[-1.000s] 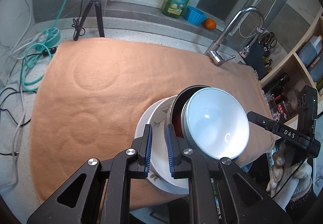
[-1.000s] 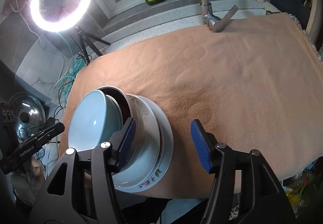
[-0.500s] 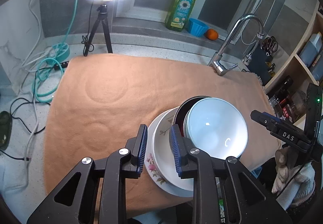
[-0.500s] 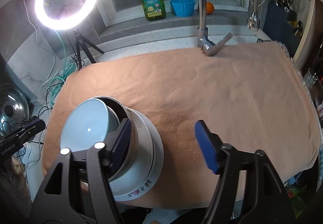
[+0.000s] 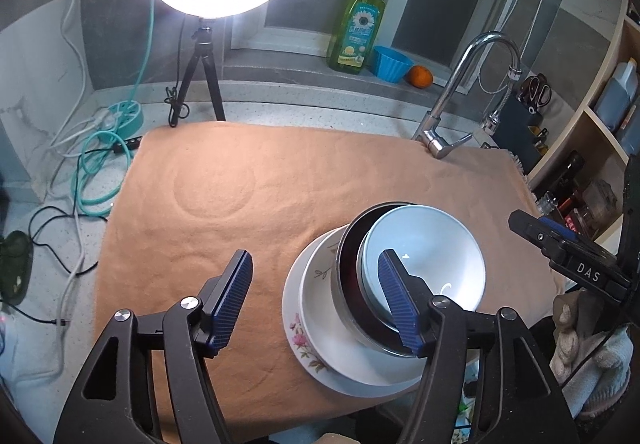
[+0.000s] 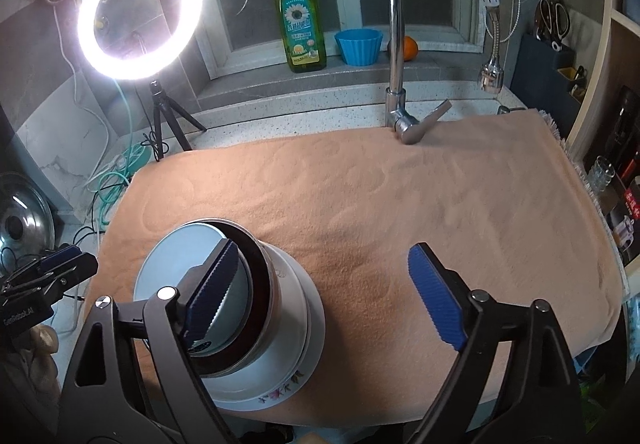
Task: Organize plates and bowls
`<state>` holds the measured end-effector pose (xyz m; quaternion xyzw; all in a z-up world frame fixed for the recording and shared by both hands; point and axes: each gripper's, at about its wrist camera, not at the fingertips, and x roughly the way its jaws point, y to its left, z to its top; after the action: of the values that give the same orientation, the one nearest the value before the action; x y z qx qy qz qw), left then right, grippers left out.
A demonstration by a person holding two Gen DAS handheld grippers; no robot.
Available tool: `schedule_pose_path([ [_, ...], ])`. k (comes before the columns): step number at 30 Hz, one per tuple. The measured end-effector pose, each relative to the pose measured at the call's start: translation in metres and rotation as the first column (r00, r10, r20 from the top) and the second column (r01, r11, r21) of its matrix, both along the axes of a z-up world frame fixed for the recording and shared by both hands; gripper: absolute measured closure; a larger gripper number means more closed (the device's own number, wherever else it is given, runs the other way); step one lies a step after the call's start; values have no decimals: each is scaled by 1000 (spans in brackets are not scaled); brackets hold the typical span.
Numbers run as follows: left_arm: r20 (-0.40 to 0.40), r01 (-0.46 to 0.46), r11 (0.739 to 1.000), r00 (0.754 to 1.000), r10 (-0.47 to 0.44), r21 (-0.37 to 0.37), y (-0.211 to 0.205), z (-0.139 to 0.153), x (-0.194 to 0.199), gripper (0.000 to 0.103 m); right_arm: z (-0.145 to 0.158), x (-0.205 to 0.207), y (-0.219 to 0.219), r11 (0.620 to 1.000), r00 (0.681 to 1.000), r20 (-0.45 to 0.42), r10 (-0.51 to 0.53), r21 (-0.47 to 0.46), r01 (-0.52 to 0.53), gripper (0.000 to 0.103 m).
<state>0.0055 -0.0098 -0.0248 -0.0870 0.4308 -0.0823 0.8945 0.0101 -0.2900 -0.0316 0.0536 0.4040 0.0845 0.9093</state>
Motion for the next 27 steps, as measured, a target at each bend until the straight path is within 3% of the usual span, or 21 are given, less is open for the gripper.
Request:
schedule_pose_path([
  [27, 2, -14, 1000, 1000, 14, 27, 1, 2, 6, 38, 4, 0, 3, 1000, 1000, 14, 3, -12, -3, 11],
])
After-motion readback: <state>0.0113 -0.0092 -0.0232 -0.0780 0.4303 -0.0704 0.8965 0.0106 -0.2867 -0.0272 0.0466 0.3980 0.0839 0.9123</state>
